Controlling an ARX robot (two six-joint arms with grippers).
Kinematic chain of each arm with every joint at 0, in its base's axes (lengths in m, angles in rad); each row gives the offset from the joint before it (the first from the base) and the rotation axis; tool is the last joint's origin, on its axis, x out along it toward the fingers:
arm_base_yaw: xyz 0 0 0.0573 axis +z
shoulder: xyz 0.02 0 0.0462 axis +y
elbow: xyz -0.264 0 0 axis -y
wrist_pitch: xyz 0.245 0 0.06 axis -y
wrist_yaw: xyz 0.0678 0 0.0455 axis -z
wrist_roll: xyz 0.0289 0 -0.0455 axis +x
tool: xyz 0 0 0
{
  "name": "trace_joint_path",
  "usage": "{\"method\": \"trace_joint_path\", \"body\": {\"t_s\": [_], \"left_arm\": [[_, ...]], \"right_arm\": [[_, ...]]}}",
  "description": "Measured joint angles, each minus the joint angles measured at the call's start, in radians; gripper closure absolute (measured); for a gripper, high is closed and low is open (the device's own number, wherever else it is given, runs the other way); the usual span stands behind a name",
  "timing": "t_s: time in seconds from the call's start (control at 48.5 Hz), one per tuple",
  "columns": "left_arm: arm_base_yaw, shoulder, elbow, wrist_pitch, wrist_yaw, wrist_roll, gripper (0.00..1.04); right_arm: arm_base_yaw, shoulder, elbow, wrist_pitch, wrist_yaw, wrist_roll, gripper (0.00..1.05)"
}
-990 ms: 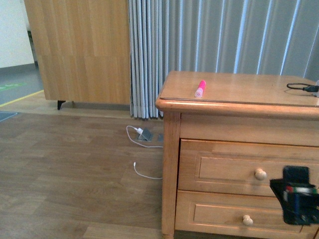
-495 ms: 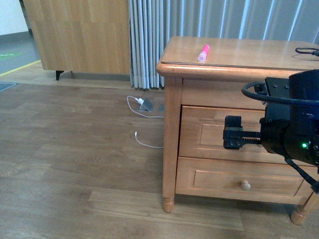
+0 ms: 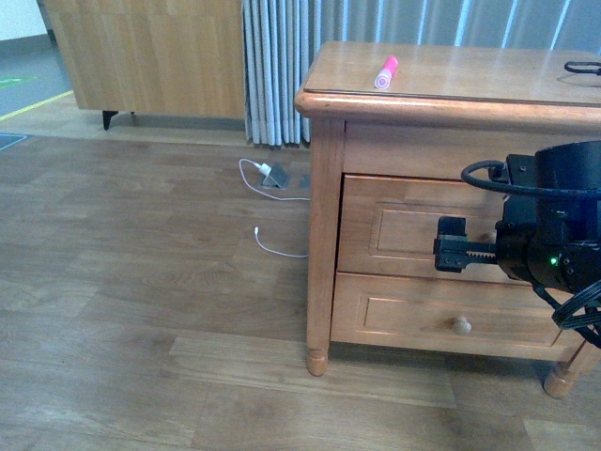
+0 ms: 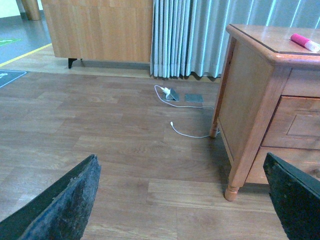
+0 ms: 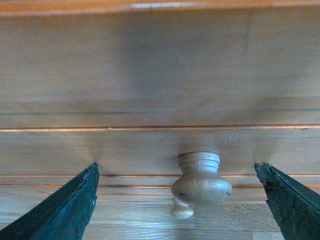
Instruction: Place pink marker in drawer with both arms
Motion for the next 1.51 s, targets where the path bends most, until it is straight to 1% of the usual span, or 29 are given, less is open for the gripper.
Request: {"method": "trace_joint_path", "body": {"t_s": [0.206,0.33,0.351,0.433,0.495,0.598,0.619,0.68,0.784,0.866,0.948,1.216,1.381,1.505], "left_arm": [[0.000,0.000,0.000,0.000,0.000,0.000,0.06],[0.000,0.000,0.000,0.000,0.000,0.000,0.06],[0.000,0.000,0.000,0.000,0.000,0.000,0.06],[0.000,0.000,0.000,0.000,0.000,0.000,0.06],[0.000,0.000,0.000,0.000,0.000,0.000,0.06],[0.000,0.000,0.000,0.000,0.000,0.000,0.06],[0.000,0.000,0.000,0.000,0.000,0.000,0.06],[0.000,0.000,0.000,0.000,0.000,0.000,0.06],[0.000,0.000,0.000,0.000,0.000,0.000,0.06],[0.000,0.000,0.000,0.000,0.000,0.000,0.06],[0.000,0.000,0.000,0.000,0.000,0.000,0.06],[0.000,0.000,0.000,0.000,0.000,0.000,0.06],[0.000,0.000,0.000,0.000,0.000,0.000,0.06],[0.000,0.000,0.000,0.000,0.000,0.000,0.06]], "right_arm": [[-0.005,0.000,-0.001,0.020,0.000,0.003,0.09],[-0.008,0.000,-0.002,0.033,0.000,0.000,0.27],[-0.009,0.000,-0.003,0.035,0.000,0.000,0.29],[-0.012,0.000,-0.008,0.049,0.000,-0.003,0.43],[-0.014,-0.001,-0.016,0.057,-0.003,-0.005,0.57],[-0.018,-0.010,-0.034,0.064,-0.008,-0.009,0.76],[-0.018,-0.013,-0.039,0.064,-0.008,-0.009,0.79],[-0.018,-0.018,-0.049,0.067,-0.015,-0.009,0.82],[-0.018,-0.052,-0.097,0.069,-0.036,-0.008,0.83],[-0.016,-0.100,-0.170,0.071,-0.067,0.004,0.83],[-0.011,-0.142,-0.235,0.074,-0.075,0.010,0.83],[0.000,-0.378,-0.572,0.099,-0.143,0.050,0.84],[0.008,-0.530,-0.769,0.126,-0.159,0.071,0.83],[-0.005,-0.726,-0.830,0.080,-0.161,0.090,0.56]]}}
